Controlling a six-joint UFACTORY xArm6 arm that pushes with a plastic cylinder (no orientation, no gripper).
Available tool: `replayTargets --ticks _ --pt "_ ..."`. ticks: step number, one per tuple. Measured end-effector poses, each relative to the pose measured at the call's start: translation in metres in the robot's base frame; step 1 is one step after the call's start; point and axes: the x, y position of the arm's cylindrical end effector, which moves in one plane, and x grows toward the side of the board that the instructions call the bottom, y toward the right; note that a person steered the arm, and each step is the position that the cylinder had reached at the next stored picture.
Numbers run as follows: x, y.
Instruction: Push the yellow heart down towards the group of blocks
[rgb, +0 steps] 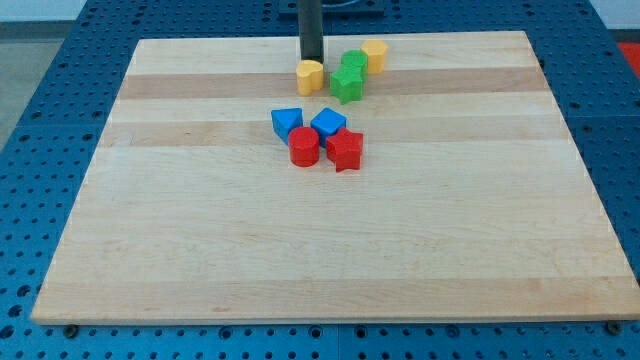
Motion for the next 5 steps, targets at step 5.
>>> replayTargets --ticks 5 --pt "0.087 -0.001"
